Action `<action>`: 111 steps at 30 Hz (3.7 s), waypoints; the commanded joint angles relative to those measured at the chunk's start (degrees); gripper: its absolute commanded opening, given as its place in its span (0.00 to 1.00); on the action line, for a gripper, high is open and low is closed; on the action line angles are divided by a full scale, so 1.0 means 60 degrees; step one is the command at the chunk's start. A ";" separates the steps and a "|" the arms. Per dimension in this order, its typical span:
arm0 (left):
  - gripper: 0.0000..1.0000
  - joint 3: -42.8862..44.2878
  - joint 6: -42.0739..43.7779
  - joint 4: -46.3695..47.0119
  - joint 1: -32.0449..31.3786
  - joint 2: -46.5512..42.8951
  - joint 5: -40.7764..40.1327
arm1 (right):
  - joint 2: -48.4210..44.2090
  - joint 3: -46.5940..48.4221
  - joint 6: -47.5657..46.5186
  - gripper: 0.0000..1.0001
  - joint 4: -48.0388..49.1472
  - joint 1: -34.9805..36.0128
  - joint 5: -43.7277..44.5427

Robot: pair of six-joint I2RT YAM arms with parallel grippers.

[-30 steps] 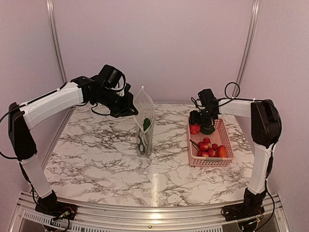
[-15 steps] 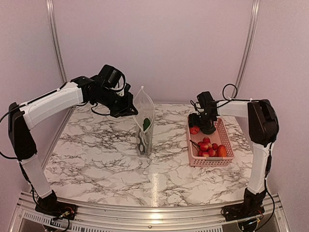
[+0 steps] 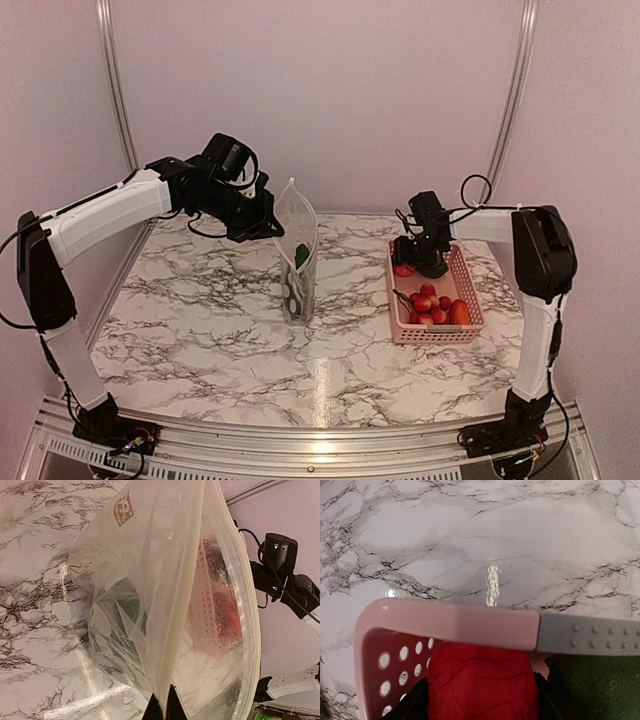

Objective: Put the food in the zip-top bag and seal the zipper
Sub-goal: Pick up the fake fruit from the bin, then place the fake fruit in the zipper food storage bag.

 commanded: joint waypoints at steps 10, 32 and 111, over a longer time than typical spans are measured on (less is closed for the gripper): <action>0.00 0.0209 0.0051 0.0024 0.0046 0.0200 0.0474 | -0.2643 -0.0950 0.0420 0.53 -0.0197 -0.0059 -0.0242; 0.00 0.0018 -0.0069 0.0120 0.0046 0.0158 0.0572 | -0.4265 0.1547 0.1113 0.51 0.0758 0.3228 -0.1614; 0.00 0.0194 -0.0405 0.0369 0.0046 0.0094 0.0567 | -0.1878 0.5630 0.0376 0.79 -0.3630 0.4707 -0.2232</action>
